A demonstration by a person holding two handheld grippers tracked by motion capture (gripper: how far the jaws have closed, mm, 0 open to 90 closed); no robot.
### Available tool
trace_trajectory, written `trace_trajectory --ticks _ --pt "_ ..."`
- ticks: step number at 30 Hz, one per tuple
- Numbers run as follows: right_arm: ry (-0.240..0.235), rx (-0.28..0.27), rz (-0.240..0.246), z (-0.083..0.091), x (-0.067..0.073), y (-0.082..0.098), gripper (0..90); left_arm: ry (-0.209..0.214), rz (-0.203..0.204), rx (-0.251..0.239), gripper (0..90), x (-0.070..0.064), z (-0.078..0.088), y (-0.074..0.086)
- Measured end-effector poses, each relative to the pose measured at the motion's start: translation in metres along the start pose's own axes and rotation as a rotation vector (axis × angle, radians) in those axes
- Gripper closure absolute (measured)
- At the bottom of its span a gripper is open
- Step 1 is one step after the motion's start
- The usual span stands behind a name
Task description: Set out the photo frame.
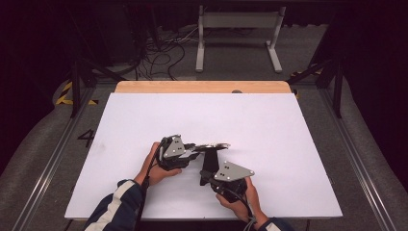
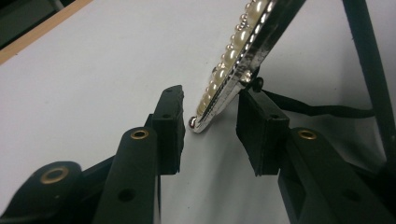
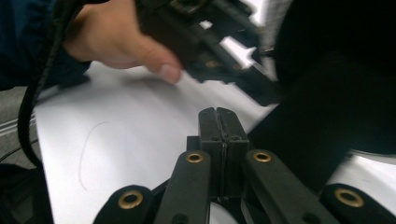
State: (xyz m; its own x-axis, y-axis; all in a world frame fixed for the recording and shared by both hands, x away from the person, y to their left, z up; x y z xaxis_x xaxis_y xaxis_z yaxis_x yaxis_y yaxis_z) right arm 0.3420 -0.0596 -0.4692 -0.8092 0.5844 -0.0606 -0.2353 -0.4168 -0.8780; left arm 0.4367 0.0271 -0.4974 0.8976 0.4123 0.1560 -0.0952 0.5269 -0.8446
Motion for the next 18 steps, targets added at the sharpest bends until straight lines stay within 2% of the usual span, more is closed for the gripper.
trace_trajectory --ticks 3,6,11,14,18 --pt "0.011 0.004 0.013 -0.009 0.005 0.000 90.0 -0.002 -0.004 0.016 62.5 0.001 -0.003 0.003" --pt "0.036 0.013 0.017 -0.017 0.008 0.002 90.0 -0.028 -0.007 0.024 64.3 0.003 -0.005 0.003" --pt "0.097 0.026 0.018 -0.030 0.013 0.009 90.0 -0.018 0.001 0.011 66.1 0.002 -0.006 0.002" --pt "0.116 0.053 0.023 -0.035 0.014 0.015 90.0 -0.019 -0.017 0.015 67.9 0.002 -0.004 0.002" --pt "0.144 0.077 0.007 -0.037 0.010 0.020 90.0 -0.017 -0.038 0.010 69.8 0.001 -0.001 0.000"
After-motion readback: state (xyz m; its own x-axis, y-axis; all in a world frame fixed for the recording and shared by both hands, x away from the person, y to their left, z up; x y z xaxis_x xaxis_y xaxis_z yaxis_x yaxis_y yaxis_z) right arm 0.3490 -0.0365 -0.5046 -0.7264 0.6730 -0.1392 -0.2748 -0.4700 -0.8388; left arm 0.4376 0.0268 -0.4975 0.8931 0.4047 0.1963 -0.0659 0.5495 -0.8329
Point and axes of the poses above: each handheld gripper's, and its own axes: z roughly backward along the jaws, y roughly out of its underside, x roughly to its left, the point moved 9 cm from there along -z, roughly forward along the jaws, and after that the axes turned 1 degree about -x, right-handed, at the moved point
